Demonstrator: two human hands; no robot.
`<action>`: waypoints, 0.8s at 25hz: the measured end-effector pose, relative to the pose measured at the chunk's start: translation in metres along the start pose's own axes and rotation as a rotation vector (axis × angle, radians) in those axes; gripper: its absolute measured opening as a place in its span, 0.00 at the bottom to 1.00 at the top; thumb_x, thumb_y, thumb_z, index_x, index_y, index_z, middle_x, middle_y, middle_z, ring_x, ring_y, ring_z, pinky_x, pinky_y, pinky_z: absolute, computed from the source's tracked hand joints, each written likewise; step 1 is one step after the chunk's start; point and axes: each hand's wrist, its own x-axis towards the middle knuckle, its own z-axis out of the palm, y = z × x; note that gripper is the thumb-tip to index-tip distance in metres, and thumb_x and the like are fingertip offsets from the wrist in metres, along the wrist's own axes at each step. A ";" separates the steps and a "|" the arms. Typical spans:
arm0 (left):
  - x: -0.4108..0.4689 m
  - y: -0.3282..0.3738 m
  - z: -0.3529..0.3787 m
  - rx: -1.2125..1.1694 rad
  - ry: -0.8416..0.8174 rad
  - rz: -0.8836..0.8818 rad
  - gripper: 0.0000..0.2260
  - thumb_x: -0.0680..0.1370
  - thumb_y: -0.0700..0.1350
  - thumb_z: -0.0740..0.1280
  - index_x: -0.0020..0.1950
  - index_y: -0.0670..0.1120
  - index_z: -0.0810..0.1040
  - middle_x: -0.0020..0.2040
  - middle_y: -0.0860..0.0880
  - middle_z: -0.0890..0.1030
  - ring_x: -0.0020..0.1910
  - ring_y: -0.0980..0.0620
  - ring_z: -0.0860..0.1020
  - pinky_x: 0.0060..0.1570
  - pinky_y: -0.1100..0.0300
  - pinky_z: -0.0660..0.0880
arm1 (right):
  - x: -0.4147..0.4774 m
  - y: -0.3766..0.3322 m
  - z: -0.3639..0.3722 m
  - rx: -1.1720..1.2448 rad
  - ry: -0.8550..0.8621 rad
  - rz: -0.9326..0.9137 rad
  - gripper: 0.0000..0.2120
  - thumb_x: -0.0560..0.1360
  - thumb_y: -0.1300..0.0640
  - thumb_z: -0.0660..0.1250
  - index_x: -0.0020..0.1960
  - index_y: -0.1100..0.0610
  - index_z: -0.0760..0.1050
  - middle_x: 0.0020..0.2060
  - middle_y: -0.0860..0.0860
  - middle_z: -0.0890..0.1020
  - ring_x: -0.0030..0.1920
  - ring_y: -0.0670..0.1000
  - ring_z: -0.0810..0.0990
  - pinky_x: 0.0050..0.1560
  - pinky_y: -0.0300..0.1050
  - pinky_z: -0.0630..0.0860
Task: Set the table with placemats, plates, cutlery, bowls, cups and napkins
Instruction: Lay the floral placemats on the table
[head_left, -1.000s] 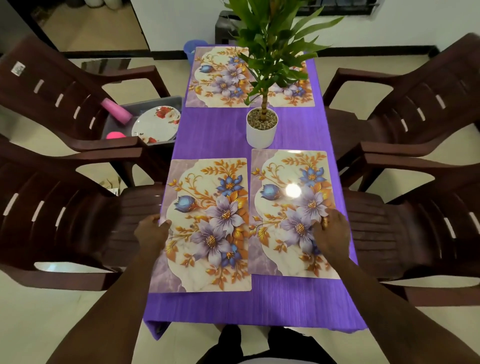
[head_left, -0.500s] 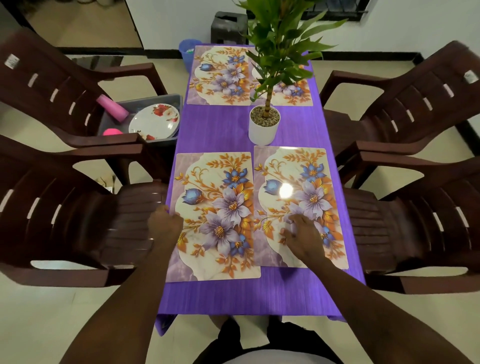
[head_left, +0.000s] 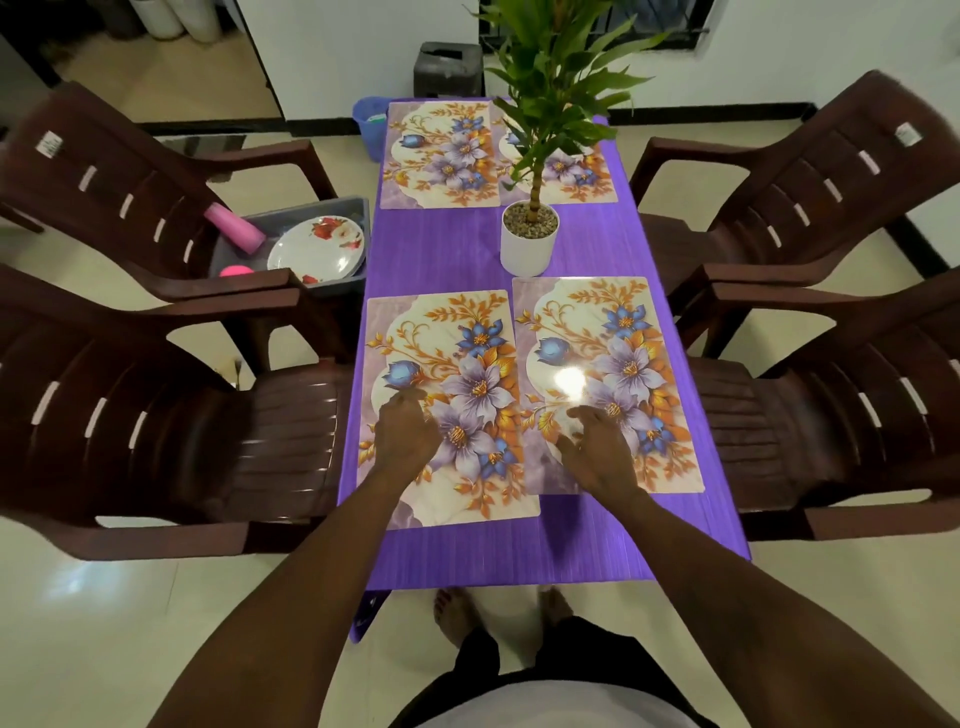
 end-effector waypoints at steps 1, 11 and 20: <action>-0.006 0.002 -0.001 0.014 -0.021 0.022 0.22 0.73 0.43 0.71 0.66 0.38 0.79 0.64 0.38 0.81 0.64 0.37 0.78 0.65 0.48 0.74 | -0.005 -0.001 0.001 -0.003 -0.004 -0.028 0.20 0.77 0.51 0.72 0.66 0.58 0.78 0.64 0.57 0.80 0.62 0.59 0.79 0.63 0.57 0.77; -0.078 0.008 -0.024 0.117 -0.124 0.016 0.28 0.78 0.51 0.71 0.76 0.45 0.70 0.74 0.44 0.74 0.73 0.43 0.72 0.70 0.51 0.68 | -0.030 -0.030 0.008 0.049 -0.119 -0.158 0.21 0.77 0.51 0.70 0.68 0.58 0.76 0.66 0.57 0.80 0.66 0.59 0.76 0.67 0.54 0.72; -0.144 -0.074 -0.090 0.081 -0.049 -0.121 0.23 0.76 0.49 0.74 0.69 0.43 0.76 0.63 0.44 0.81 0.61 0.42 0.80 0.61 0.51 0.78 | -0.067 -0.123 0.070 0.096 -0.234 -0.394 0.21 0.76 0.53 0.74 0.67 0.56 0.76 0.65 0.54 0.80 0.67 0.57 0.75 0.69 0.51 0.69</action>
